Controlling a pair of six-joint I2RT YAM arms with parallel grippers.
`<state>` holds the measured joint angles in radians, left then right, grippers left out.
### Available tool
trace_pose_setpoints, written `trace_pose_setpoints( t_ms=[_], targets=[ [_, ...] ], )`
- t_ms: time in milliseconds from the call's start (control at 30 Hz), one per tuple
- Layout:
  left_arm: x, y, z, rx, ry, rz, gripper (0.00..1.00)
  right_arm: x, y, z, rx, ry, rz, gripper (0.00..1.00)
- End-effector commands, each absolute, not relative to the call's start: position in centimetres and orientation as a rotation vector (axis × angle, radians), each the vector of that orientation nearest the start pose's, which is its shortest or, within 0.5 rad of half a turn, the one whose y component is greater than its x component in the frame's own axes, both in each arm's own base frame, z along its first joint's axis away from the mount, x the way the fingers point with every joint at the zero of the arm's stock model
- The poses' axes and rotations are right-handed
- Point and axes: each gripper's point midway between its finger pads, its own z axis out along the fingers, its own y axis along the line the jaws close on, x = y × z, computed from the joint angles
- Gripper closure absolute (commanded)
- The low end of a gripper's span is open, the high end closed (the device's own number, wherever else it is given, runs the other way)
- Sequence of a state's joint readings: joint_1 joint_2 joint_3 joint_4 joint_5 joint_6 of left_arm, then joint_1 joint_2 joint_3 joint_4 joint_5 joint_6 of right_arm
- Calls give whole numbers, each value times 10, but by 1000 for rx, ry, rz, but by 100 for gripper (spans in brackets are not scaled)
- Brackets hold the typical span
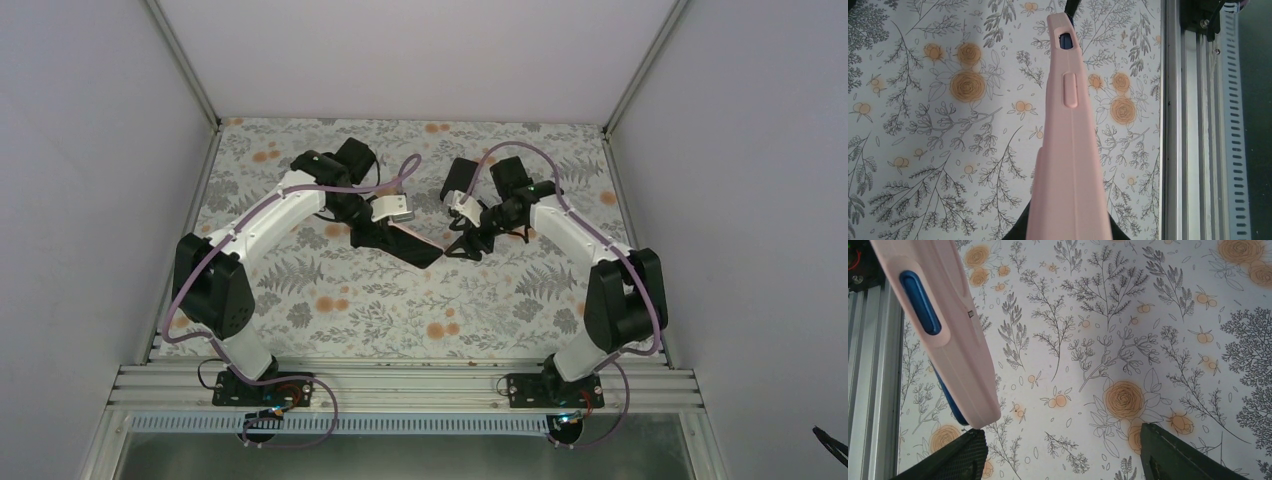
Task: Take the phone out of the phone case
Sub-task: Remove the phone case from the phone.
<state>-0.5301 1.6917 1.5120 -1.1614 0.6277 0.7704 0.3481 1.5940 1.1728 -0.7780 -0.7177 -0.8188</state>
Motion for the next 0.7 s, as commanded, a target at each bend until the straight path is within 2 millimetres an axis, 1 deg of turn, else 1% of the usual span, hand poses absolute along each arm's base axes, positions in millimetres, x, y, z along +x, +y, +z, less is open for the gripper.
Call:
trace_pose_setpoints(
  t_ms=[0, 233, 333, 467, 533, 667],
  targets=[
    [243, -278, 205, 1734, 2001, -941, 98, 307, 233, 151, -1529, 1950, 761, 25],
    [247, -279, 203, 1732, 2006, -925, 98, 303, 238, 165, -1551, 1911, 820, 25],
    [248, -279, 202, 1731, 2004, -920, 98, 296, 238, 165, -1577, 1900, 844, 26],
    [249, -278, 201, 1736, 2008, -902, 98, 296, 232, 161, -1575, 1933, 784, 26],
    [249, -276, 201, 1738, 2010, -893, 98, 294, 228, 163, -1570, 1934, 766, 26],
    [249, -273, 199, 1735, 2014, -870, 98, 283, 225, 161, -1589, 1937, 775, 26]
  ],
)
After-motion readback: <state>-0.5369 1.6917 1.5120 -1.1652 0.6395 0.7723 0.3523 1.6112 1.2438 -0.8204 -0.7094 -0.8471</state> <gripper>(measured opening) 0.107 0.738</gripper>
